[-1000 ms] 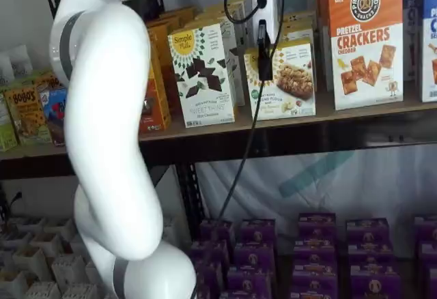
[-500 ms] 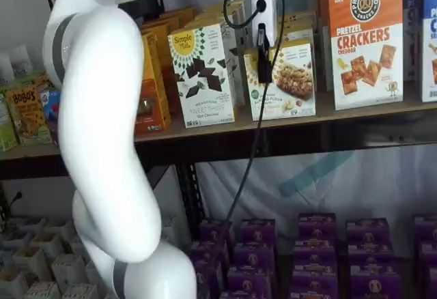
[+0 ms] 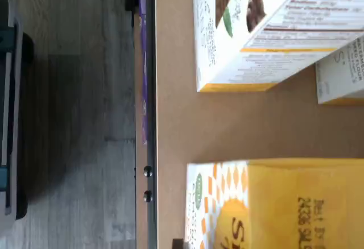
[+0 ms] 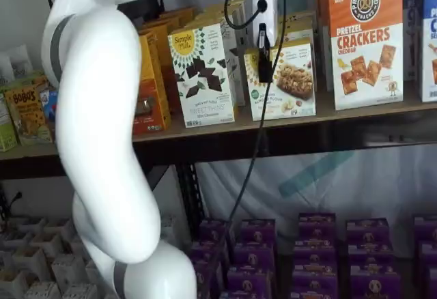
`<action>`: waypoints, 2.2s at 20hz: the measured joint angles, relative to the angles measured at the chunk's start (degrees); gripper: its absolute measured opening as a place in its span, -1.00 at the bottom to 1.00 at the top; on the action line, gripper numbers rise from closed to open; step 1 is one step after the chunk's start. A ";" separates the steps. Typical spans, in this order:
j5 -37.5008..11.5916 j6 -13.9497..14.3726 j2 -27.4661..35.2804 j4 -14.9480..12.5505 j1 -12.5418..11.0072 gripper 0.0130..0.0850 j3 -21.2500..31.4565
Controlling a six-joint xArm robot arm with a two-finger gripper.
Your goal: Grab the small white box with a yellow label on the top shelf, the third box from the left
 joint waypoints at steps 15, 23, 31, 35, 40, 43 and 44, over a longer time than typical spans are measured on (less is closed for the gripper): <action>-0.63 -0.36 -0.78 0.66 -0.36 0.00 0.97; -1.21 -0.32 -1.14 0.82 -0.27 -0.11 1.56; 0.62 0.04 -0.76 0.71 -0.10 -0.33 0.68; 3.92 0.13 -0.74 1.09 -0.51 -0.33 -0.62; 4.93 -0.41 -2.82 1.56 -1.34 -0.33 0.59; 5.98 -0.76 -4.15 1.63 -1.86 -0.33 1.37; 6.39 -0.88 -4.58 1.68 -2.05 -0.33 1.60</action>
